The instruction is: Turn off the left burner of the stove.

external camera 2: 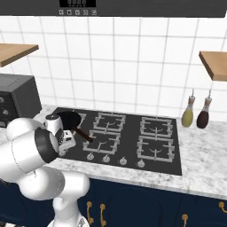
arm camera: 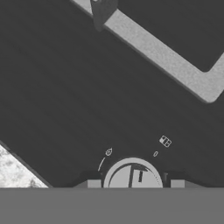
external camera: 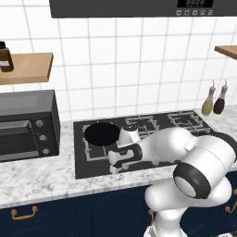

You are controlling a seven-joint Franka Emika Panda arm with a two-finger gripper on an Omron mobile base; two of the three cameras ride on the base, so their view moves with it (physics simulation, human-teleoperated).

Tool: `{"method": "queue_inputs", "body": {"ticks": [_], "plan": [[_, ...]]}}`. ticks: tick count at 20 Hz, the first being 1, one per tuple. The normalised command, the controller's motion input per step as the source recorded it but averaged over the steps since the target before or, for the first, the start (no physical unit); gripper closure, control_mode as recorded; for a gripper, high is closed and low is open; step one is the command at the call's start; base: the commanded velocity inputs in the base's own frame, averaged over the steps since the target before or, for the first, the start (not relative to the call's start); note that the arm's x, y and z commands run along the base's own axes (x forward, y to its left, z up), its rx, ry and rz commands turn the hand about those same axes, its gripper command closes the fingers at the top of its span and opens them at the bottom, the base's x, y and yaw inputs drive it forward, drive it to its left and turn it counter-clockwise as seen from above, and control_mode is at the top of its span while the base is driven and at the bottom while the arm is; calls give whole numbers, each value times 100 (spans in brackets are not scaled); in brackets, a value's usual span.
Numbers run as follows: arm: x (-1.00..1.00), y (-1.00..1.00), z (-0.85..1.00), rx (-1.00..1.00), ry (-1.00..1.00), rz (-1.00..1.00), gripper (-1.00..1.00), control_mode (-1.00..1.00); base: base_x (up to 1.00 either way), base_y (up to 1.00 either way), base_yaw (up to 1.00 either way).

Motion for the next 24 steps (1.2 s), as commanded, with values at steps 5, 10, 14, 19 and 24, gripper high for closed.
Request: {"method": "queue_inputs", "body": {"ticks": [5, 10, 14, 19, 24], "plan": [[0, 0, 0, 0, 0, 0, 100, -100, 0, 0, 0], [0, 0, -11, 0, 0, -5, 100, -100, 0, 0, 0], [0, 0, -25, 0, 1, -15, 100, -100, 0, 0, 0], [-1, 0, -31, 0, 0, -17, 100, -100, 0, 0, 0], [-12, 0, -36, 0, 0, -19, 100, -100, 0, 0, 0]]}}
